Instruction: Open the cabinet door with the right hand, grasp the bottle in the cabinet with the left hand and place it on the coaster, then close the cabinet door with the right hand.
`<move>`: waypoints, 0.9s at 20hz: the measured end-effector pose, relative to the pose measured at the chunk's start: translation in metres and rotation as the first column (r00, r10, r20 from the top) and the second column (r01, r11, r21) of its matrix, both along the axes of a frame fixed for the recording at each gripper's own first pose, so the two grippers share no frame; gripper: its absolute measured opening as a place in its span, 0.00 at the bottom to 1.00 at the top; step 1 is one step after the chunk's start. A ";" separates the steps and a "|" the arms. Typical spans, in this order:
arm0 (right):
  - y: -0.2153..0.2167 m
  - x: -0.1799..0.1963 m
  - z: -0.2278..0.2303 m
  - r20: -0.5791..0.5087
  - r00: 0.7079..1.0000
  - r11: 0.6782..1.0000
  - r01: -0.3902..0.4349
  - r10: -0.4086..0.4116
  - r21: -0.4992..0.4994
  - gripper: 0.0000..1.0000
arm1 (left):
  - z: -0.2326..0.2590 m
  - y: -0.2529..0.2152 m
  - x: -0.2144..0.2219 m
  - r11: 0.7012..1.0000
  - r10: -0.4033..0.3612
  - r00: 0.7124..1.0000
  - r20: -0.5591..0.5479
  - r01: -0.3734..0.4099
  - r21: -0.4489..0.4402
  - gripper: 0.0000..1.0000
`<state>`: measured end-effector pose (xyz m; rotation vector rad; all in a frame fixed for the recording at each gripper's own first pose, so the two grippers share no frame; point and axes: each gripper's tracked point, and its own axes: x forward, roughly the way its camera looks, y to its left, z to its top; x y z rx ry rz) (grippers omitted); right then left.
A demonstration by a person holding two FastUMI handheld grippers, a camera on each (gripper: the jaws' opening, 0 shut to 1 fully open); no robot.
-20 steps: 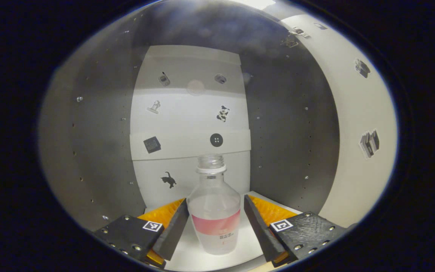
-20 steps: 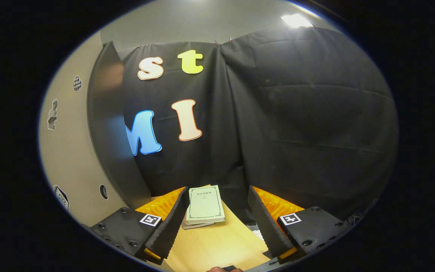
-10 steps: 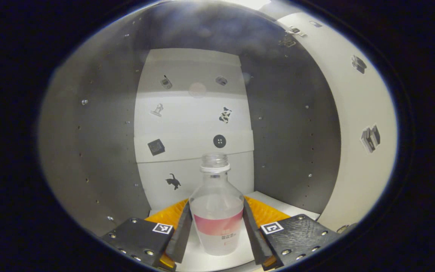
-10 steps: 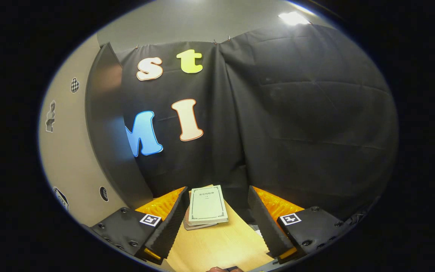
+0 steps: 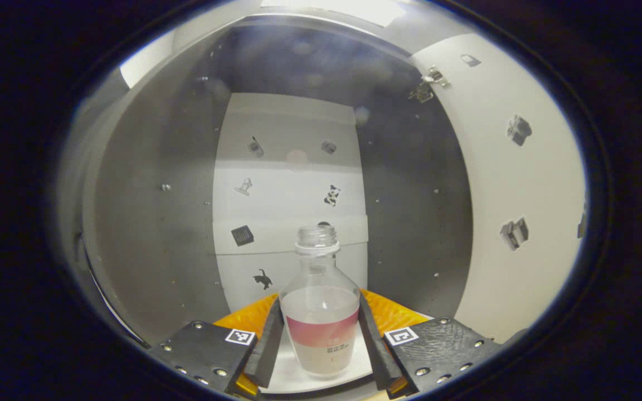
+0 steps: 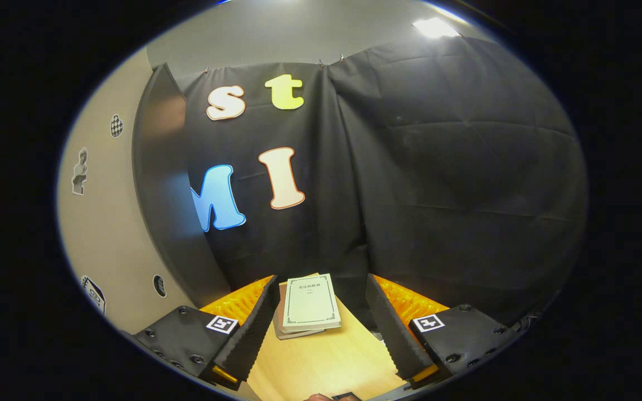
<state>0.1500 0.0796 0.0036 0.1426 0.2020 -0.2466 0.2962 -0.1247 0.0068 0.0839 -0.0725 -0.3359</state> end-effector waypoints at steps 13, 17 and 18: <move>0.009 -0.003 0.004 0.020 0.999 0.999 -0.038 0.038 -0.023 0.98 | 0.030 0.135 -0.135 0.987 0.158 0.983 0.095 -0.159 0.004 0.67; 0.009 -0.004 0.006 0.029 0.999 0.999 -0.041 0.042 -0.024 0.98 | -0.001 0.197 -0.161 0.966 0.259 0.964 0.064 -0.259 -0.005 0.67; 0.010 -0.005 0.007 0.038 0.998 0.999 -0.043 0.044 -0.020 0.98 | -0.013 0.210 -0.166 0.960 0.281 0.958 0.054 -0.281 -0.013 0.69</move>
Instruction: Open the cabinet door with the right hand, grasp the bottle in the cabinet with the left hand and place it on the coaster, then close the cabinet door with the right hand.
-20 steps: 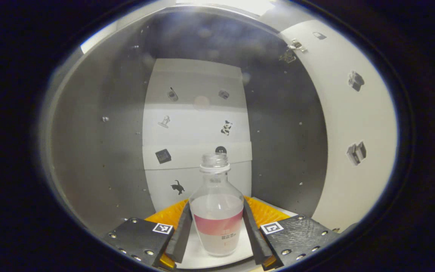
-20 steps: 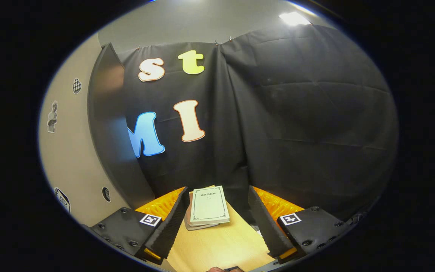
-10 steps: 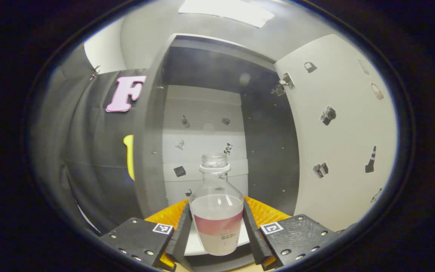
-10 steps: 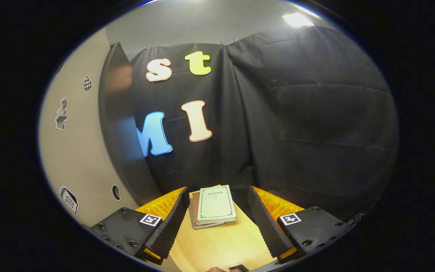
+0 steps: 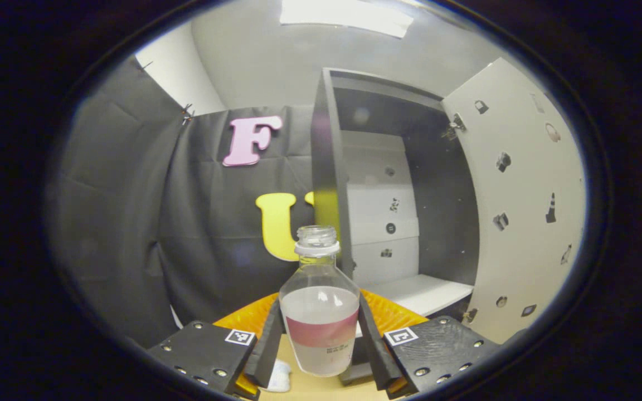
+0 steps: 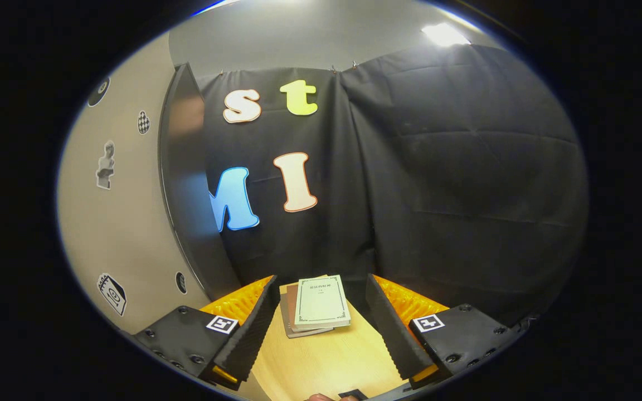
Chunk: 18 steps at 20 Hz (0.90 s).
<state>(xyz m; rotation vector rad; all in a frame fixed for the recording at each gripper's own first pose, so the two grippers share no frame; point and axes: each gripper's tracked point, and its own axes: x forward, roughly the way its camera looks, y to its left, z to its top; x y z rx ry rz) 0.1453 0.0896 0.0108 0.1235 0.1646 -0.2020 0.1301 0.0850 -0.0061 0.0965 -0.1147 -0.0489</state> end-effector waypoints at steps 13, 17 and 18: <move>-0.014 -0.004 0.005 0.054 0.995 0.996 0.090 -0.088 -0.022 0.92 | -0.198 0.054 -0.057 0.993 0.074 0.987 -0.142 -0.087 -0.085 0.68; -0.023 -0.009 0.004 0.046 0.987 0.988 0.156 -0.157 0.014 0.98 | -0.251 0.059 -0.061 0.986 0.103 0.972 -0.212 -0.128 -0.109 0.67; -0.020 -0.009 0.007 0.045 0.986 0.987 0.158 -0.159 0.032 0.98 | -0.258 0.058 -0.061 0.983 0.106 0.969 -0.222 -0.136 -0.125 0.68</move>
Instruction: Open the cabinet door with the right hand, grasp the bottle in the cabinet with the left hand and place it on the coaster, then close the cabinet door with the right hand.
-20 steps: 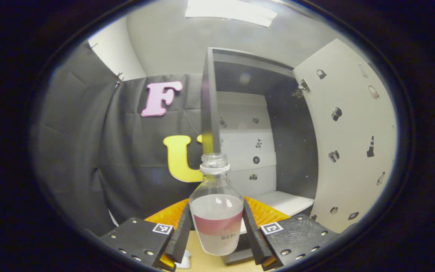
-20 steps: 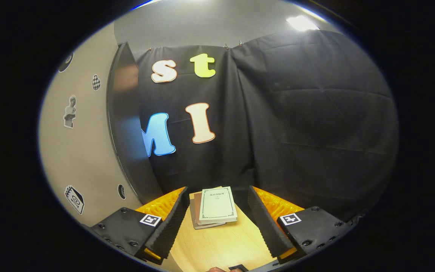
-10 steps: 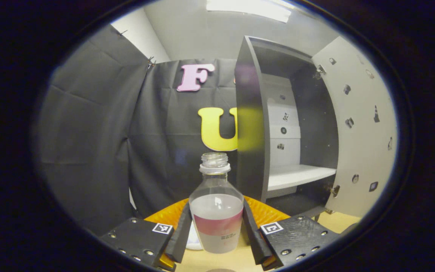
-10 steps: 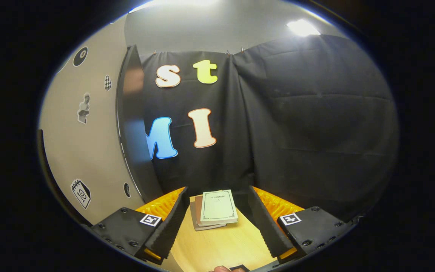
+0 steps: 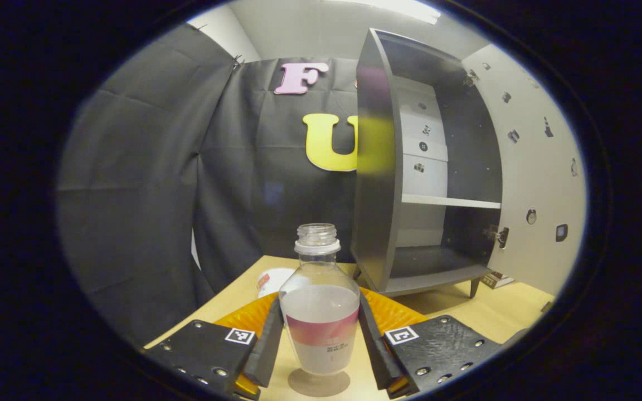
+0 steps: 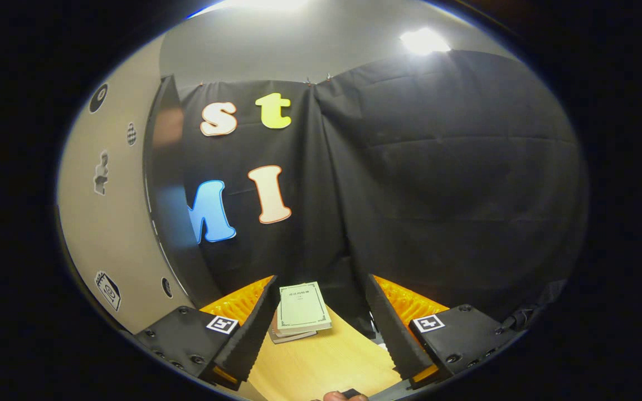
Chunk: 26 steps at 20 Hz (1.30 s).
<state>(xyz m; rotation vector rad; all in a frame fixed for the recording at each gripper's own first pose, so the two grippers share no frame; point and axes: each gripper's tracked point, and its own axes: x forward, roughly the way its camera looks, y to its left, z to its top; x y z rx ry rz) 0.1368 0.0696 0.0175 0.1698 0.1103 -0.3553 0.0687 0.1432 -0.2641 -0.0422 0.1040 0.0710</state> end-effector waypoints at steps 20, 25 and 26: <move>-0.017 -0.019 0.002 0.016 0.995 0.995 0.098 -0.098 -0.008 0.98 | -0.101 -0.015 -0.026 0.994 0.052 0.994 -0.100 -0.041 0.102 0.75; -0.014 -0.030 -0.008 -0.013 0.995 0.995 0.095 -0.095 0.006 0.98 | -0.102 -0.015 -0.026 0.993 0.021 0.992 -0.127 -0.006 0.119 0.75; -0.014 -0.031 -0.008 -0.015 0.995 0.996 0.094 -0.094 0.007 0.98 | -0.099 -0.015 -0.025 0.991 0.014 0.991 -0.135 0.004 0.130 0.75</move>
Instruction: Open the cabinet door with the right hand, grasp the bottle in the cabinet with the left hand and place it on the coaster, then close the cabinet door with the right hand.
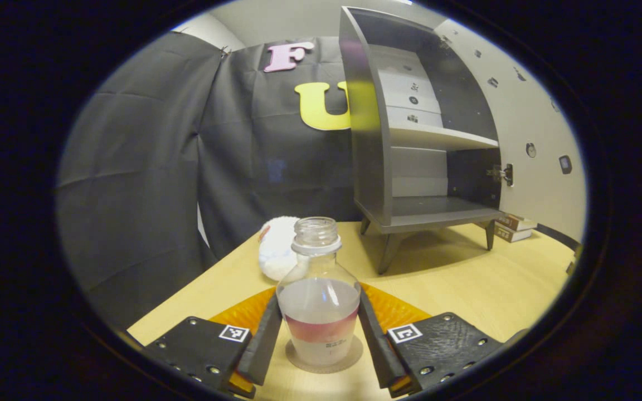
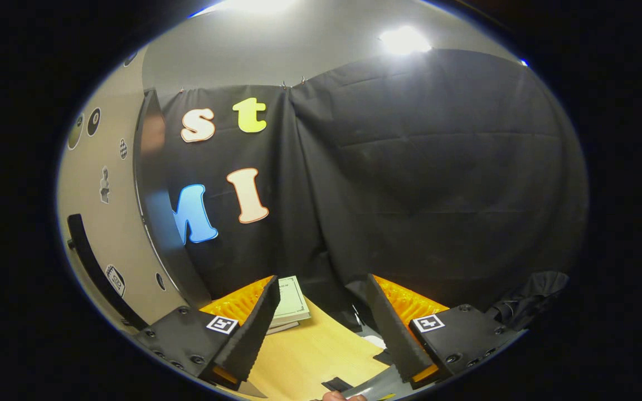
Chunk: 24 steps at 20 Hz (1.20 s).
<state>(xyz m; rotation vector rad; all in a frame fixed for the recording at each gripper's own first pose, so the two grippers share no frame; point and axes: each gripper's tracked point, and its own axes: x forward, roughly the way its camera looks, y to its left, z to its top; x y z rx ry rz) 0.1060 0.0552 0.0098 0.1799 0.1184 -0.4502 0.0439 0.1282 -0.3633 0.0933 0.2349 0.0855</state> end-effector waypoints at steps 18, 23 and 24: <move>0.003 0.022 -0.008 -0.024 0.989 0.987 -0.147 0.146 -0.058 0.98 | 0.183 -0.057 -0.069 0.996 0.081 0.992 0.096 -0.083 0.014 0.84; 0.027 0.039 0.004 0.030 0.956 0.956 -0.292 0.293 -0.042 0.98 | 0.228 -0.109 -0.077 0.994 0.086 0.991 0.104 -0.077 -0.084 0.86; 0.029 0.041 0.012 0.058 0.948 0.949 -0.310 0.313 -0.053 0.93 | 0.231 -0.113 -0.078 0.992 0.097 0.992 0.083 -0.089 -0.093 0.86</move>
